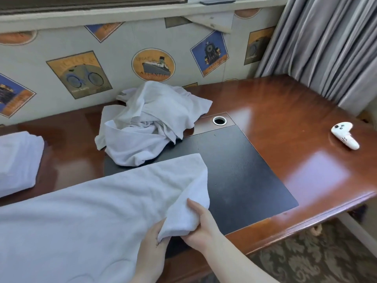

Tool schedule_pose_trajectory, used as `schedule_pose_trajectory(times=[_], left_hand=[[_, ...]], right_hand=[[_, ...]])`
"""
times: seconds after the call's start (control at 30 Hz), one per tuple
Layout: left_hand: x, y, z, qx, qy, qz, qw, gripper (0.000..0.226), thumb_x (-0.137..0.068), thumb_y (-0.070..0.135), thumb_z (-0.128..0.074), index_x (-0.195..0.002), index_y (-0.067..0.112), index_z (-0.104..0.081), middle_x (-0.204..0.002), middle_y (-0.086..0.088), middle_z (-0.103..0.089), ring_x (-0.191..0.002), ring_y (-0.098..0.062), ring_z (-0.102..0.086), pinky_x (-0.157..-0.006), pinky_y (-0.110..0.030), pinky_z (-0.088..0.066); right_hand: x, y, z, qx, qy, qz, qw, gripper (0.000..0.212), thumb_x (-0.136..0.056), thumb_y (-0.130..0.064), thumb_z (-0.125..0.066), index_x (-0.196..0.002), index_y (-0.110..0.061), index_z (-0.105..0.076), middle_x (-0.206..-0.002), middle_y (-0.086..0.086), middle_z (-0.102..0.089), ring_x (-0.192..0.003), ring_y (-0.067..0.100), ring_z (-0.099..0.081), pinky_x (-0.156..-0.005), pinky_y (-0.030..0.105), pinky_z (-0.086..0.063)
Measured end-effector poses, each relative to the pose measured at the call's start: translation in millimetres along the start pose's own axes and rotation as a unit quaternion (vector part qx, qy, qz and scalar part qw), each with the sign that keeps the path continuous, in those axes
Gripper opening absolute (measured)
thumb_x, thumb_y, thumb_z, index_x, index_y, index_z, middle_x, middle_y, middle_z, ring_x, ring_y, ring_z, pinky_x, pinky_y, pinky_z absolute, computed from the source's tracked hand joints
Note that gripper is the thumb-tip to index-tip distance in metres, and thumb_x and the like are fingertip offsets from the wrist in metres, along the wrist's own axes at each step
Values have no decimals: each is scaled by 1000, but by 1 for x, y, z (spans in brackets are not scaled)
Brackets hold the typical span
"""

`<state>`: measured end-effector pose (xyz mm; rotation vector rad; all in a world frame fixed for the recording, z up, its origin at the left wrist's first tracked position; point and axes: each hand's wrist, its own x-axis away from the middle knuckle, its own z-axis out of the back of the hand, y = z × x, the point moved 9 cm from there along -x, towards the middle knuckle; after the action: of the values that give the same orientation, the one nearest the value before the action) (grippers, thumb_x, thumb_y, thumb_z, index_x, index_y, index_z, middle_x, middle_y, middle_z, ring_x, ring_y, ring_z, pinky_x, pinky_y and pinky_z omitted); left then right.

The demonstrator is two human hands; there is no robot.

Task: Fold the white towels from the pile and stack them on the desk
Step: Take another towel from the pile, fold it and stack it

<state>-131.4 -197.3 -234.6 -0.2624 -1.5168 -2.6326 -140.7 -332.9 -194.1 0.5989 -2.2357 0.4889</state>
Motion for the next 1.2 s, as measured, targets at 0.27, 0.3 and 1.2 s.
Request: schedule_pose_trajectory(times=[0.27, 0.3, 1.2], left_hand=[[19, 98, -31, -252, -53, -216, 942, 67, -46, 45, -71, -112, 33, -70, -109, 13, -65, -94, -13, -65, -64, -25, -55], [20, 101, -39, -280, -76, -217, 932, 75, -42, 49, -71, -114, 30, -71, -112, 8, -67, -96, -18, -69, -69, -29, -57], [12, 83, -80, -366, -162, -171, 900, 59, -97, 58, -27, -151, 45, -9, -153, 31, 15, -145, 4, 16, -114, -37, 7]], right_hand=[[34, -89, 72, 309, 182, 248, 900, 26, -79, -15, -78, -81, -6, -53, -81, 9, -64, -75, 23, -63, -62, 34, -58], [39, -99, 80, 329, 200, 282, 879, 29, -80, -13, -77, -76, -7, -49, -77, 9, -60, -71, 21, -61, -57, 33, -58], [85, -119, 81, 574, 349, 526, 521, 27, -88, -11, -63, -111, -24, -65, -103, -9, -63, -99, 15, -53, -83, 36, -45]])
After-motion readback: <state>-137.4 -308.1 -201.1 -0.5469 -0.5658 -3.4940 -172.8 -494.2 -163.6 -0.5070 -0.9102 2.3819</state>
